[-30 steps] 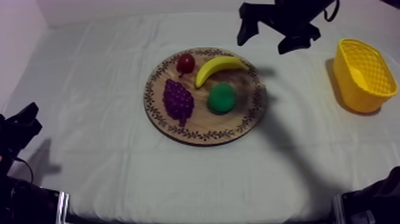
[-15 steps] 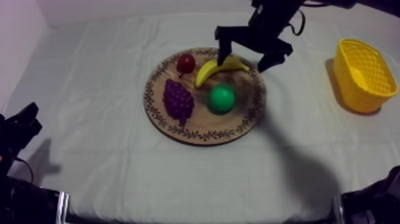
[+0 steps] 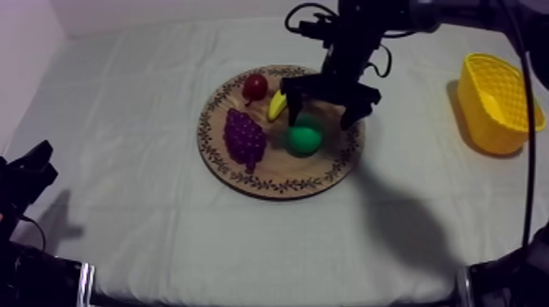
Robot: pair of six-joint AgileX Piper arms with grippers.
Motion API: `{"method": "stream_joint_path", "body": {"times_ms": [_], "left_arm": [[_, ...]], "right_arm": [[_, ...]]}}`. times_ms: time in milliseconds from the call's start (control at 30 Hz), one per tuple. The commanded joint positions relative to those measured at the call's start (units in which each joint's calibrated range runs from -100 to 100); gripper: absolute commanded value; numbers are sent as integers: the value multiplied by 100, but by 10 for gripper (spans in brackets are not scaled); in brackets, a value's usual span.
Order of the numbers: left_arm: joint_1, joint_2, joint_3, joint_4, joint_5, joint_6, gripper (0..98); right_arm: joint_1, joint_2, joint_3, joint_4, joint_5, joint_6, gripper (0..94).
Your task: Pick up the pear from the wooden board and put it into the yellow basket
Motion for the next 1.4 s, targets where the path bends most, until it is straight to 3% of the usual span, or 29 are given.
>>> {"method": "stream_joint_path", "body": {"times_ms": [0,300,567,700,1033,1167,1367], "left_arm": [[-1,0,3,1,-1,2,1],[-1,0,3,1,-1,2,1],[-1,0,3,1,-1,2,1],[-1,0,3,1,-1,2,1],[-1,0,3,1,-1,2,1],[-1,0,3,1,-1,2,1],[-1,0,3,1,-1,2,1]], "right_arm": [[9,127,-43,-23,-2,-4,920],[-17,510,-306,-93,-22,-29,901],[-77,710,-381,-136,-63,-73,808],[-81,752,-333,-154,-181,-71,716],[-158,722,-364,-40,-360,-50,341],[-191,500,-288,-16,-340,-58,295],[-190,-291,-125,179,-202,-166,297]]}}
